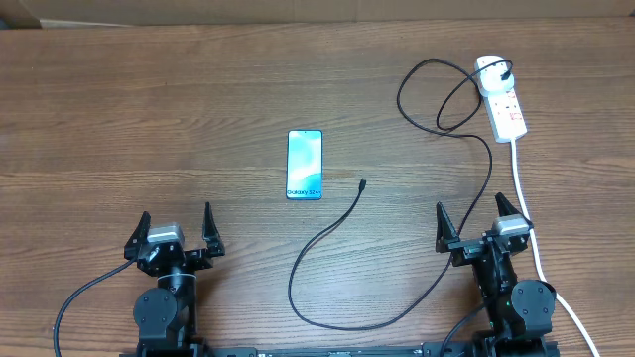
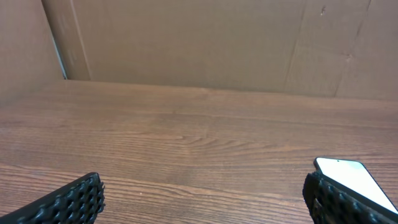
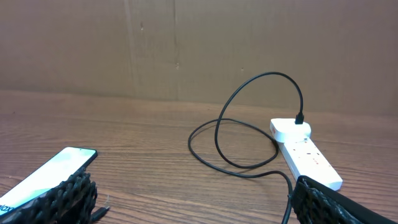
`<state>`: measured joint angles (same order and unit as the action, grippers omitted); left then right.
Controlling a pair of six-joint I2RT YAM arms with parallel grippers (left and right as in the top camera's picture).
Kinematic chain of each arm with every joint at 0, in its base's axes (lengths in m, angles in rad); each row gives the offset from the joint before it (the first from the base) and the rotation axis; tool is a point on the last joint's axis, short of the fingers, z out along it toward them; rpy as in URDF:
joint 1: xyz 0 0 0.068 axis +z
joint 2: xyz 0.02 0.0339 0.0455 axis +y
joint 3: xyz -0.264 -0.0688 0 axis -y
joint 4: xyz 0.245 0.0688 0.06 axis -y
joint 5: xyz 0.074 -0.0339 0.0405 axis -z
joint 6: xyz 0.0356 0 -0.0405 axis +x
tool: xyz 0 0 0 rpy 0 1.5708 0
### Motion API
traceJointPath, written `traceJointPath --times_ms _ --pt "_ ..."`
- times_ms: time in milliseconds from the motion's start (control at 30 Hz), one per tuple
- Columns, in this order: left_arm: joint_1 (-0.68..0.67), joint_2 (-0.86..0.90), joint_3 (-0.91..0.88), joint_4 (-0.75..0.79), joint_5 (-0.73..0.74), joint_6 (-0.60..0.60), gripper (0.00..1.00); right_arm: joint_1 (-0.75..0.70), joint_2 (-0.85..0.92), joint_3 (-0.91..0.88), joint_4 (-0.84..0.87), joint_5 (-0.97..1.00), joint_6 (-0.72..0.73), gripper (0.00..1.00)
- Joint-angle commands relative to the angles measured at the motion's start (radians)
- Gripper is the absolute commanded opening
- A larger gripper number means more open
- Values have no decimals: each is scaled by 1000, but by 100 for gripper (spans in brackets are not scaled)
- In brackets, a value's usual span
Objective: Plug charger to phone and switch on socket
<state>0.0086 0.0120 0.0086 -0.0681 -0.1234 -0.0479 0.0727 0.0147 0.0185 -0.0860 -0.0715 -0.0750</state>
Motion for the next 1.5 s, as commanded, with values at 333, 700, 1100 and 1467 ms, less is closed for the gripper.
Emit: traceJointPath --times_ms 333,700,1100,1467 --pt "5 -8 -3 0 11 18 99 6 -10 -10 5 3 -1 100" --pt "3 -7 -3 25 517 -607 100 6 -10 -10 5 3 -1 100" --pt "4 -4 130 282 557 -529 100 6 -10 -10 5 3 -1 100" --pt "4 306 790 -438 435 -186 100 6 -10 -10 5 3 -1 100"
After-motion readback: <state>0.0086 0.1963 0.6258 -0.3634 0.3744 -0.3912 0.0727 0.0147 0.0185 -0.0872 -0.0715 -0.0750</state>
